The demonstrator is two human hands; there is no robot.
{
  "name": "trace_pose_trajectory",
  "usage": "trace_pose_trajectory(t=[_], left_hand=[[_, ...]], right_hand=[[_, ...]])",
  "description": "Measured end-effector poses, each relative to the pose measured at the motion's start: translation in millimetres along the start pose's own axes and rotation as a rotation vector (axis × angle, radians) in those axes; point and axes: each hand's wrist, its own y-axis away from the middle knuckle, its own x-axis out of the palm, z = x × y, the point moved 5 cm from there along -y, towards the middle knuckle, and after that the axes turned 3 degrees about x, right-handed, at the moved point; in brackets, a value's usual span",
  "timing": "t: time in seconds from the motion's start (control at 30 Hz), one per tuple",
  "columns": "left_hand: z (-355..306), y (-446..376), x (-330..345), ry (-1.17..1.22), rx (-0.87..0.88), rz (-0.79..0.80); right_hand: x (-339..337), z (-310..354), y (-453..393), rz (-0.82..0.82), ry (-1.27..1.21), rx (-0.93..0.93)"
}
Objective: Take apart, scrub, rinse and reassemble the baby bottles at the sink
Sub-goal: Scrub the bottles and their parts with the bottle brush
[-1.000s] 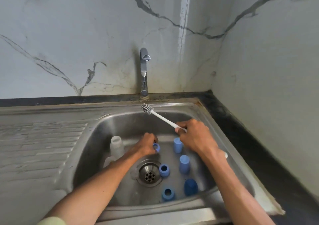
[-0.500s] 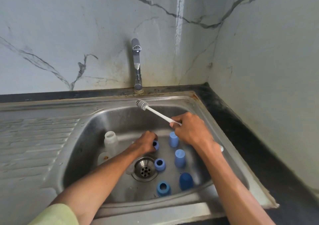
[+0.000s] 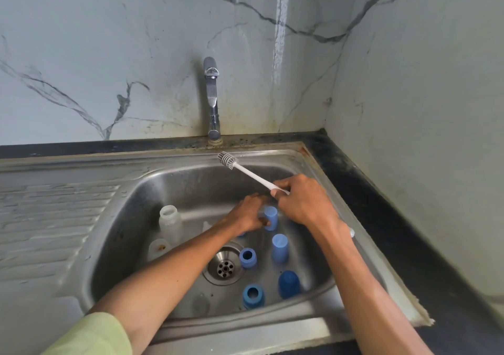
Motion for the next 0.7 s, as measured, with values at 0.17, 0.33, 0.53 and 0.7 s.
trace_pose_trajectory(t=[0.17,0.33,0.53,0.7], left_hand=[[-12,-9,7,0.025,-0.006,0.044],[-13,-8,4,0.089,0.005,0.003],[4,11,-31,0.180,-0.081,-0.128],[32,50,-79,0.244,-0.212,-0.305]], right_hand=[[1,-2,-3,0.006,-0.009,0.003],[3,-3,-2,0.022,0.015,-0.003],[-1,1,1,-0.001,0.036,-0.019],[1,3,5,0.003,0.044,-0.018]])
